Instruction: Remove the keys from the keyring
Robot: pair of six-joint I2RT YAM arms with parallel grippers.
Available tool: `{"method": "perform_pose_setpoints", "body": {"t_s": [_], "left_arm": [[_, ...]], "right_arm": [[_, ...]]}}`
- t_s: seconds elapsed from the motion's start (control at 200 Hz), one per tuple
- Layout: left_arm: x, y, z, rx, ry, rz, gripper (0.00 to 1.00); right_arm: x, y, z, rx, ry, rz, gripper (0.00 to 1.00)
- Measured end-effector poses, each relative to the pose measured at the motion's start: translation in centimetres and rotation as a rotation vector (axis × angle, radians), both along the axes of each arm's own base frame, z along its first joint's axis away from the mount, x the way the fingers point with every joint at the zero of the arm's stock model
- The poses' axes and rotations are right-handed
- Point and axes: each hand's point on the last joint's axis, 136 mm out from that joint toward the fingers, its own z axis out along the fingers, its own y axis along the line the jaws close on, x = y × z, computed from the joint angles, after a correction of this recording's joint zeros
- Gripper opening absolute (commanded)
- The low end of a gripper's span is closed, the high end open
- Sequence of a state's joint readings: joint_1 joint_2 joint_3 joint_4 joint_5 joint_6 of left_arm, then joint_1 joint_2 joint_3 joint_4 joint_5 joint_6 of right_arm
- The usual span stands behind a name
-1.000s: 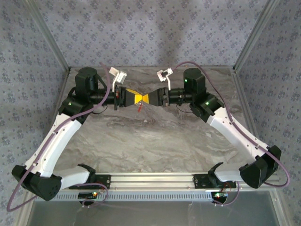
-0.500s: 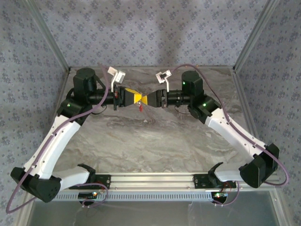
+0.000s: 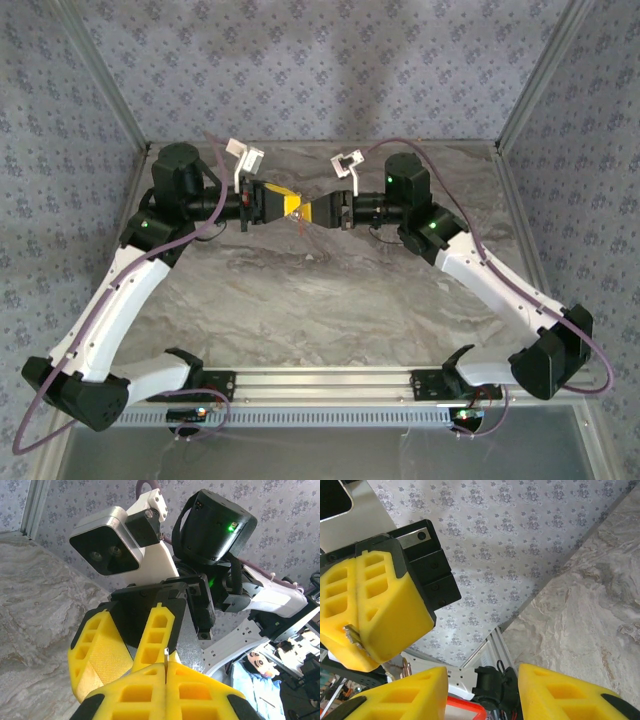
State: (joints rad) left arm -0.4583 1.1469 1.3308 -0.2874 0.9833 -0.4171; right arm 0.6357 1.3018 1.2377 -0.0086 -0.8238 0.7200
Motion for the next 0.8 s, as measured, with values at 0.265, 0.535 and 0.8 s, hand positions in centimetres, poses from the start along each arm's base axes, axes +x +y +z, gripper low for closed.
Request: {"method": "perform_pose_setpoints", "body": {"t_s": [0.265,0.535,0.8], "left_arm": [[0.0,0.0,0.0,0.000,0.000,0.000,0.00],[0.0,0.0,0.0,0.000,0.002,0.000,0.00],[0.2,0.1,-0.2,0.000,0.009,0.005,0.00]], "right_arm": [[-0.4,-1.1,1.3,0.043,-0.027,-0.026,0.47],[-1.5,-0.4,2.0,0.065,-0.044,0.009,0.40],[-1.4,0.1,1.8,0.071,-0.032,0.023,0.30]]}}
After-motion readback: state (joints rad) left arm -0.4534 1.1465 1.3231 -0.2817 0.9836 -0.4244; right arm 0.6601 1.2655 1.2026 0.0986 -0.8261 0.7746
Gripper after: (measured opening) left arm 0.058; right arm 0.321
